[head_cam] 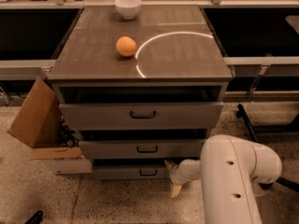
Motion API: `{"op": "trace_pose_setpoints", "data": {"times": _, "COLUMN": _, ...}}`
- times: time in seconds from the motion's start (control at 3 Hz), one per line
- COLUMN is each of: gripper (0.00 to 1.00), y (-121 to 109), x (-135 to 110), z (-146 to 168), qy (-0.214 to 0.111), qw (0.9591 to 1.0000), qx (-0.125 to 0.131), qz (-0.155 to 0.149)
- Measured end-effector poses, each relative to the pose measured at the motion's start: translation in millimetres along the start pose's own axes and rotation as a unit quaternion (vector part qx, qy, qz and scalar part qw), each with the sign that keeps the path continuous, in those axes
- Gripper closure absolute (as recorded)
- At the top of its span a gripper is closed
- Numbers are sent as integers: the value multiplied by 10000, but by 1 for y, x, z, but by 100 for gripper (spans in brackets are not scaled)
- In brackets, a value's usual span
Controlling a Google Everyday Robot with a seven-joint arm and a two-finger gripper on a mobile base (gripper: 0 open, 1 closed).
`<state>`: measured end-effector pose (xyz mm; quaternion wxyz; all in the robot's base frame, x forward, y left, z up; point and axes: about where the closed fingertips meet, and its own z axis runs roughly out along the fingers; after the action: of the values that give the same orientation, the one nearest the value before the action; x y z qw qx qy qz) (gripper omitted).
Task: Open bottom drawer
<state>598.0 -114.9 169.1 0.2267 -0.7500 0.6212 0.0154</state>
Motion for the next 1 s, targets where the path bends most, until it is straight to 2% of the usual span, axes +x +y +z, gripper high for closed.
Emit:
{"op": "trace_pose_setpoints", "data": {"times": 0.33, "gripper": 0, "y": -3, "x": 11, "z": 12, "qy": 109, "qw": 9998, "qx": -109, "qz": 119}}
{"op": "trace_pose_setpoints", "data": {"times": 0.67, "gripper": 14, "y": 2, "x": 16, "z": 13, "qy": 149, "qw": 9996, "qx": -154, "qz": 191}}
{"op": "trace_pose_setpoints", "data": {"times": 1.0, "gripper": 37, "y": 13, "x": 15, "z": -1, "qy": 160, "qw": 9995, "qx": -97, "qz": 264}}
